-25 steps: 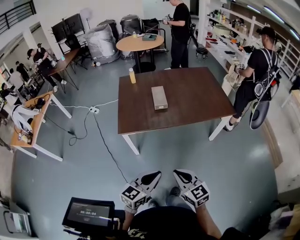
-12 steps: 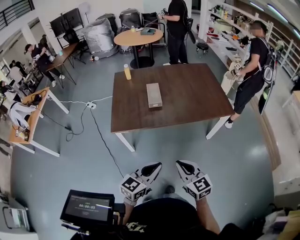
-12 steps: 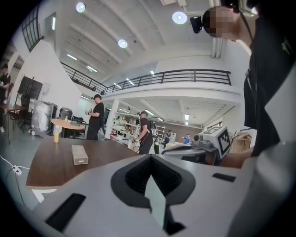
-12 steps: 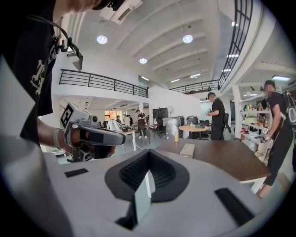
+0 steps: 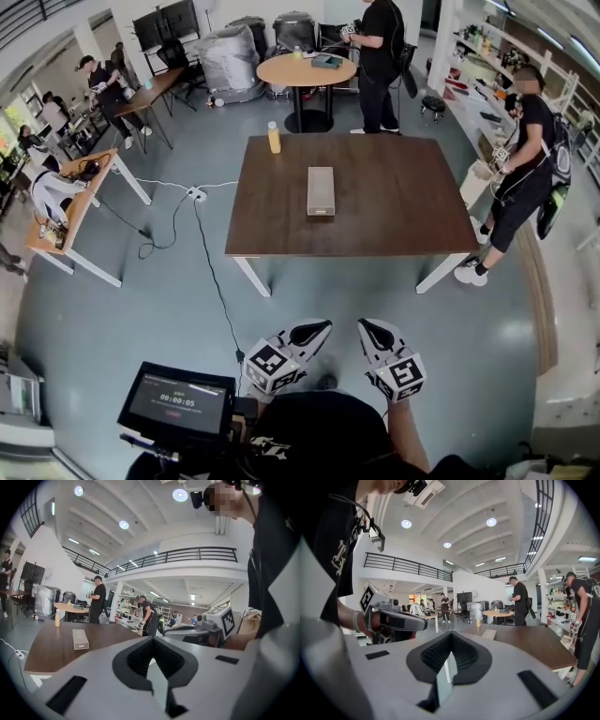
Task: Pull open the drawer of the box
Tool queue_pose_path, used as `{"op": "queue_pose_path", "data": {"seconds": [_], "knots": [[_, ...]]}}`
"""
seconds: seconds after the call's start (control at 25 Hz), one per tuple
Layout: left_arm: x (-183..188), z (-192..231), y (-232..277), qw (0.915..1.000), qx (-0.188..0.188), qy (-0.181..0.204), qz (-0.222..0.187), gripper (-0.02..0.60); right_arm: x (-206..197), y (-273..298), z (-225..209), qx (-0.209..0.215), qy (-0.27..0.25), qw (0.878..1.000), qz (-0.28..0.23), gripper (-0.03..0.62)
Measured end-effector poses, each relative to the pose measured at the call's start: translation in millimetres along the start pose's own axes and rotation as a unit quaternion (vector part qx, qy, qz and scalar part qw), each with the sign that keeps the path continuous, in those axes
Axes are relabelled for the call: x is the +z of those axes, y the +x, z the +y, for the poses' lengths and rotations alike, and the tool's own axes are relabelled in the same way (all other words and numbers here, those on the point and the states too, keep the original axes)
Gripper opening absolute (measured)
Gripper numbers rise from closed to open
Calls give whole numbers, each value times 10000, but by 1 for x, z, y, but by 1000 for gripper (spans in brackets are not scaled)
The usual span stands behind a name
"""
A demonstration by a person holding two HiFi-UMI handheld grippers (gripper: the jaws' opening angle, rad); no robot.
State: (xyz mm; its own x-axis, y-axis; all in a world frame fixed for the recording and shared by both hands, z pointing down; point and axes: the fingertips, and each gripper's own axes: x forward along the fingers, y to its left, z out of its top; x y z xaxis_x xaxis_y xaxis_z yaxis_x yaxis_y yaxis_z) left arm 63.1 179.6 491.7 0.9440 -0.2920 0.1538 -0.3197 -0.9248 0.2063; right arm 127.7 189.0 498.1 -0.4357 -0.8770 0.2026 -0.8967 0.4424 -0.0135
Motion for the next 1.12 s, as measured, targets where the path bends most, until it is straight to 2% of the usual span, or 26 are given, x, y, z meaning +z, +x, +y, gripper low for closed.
{"op": "queue_pose_path", "data": {"seconds": [0.4, 0.8, 0.88, 1.04, 1.12], "knots": [[-11, 0, 30, 9998, 123, -109, 104, 5, -13, 1, -35, 90, 148, 9998, 83, -14], [-18, -15, 26, 9995, 27, -196, 258, 5, -24, -6, -34, 133, 244, 9996, 80, -14], [-22, -17, 26, 9994, -19, -188, 290, 5, -27, -8, -35, 80, 271, 9996, 96, -14], [-24, -24, 28, 9984, -375, -229, 362, 5, -29, -12, -36, -9, 304, 9995, 83, -14], [-25, -27, 30, 9985, -359, -186, 361, 5, -33, -15, -37, -19, 354, 9993, 116, -14]]}}
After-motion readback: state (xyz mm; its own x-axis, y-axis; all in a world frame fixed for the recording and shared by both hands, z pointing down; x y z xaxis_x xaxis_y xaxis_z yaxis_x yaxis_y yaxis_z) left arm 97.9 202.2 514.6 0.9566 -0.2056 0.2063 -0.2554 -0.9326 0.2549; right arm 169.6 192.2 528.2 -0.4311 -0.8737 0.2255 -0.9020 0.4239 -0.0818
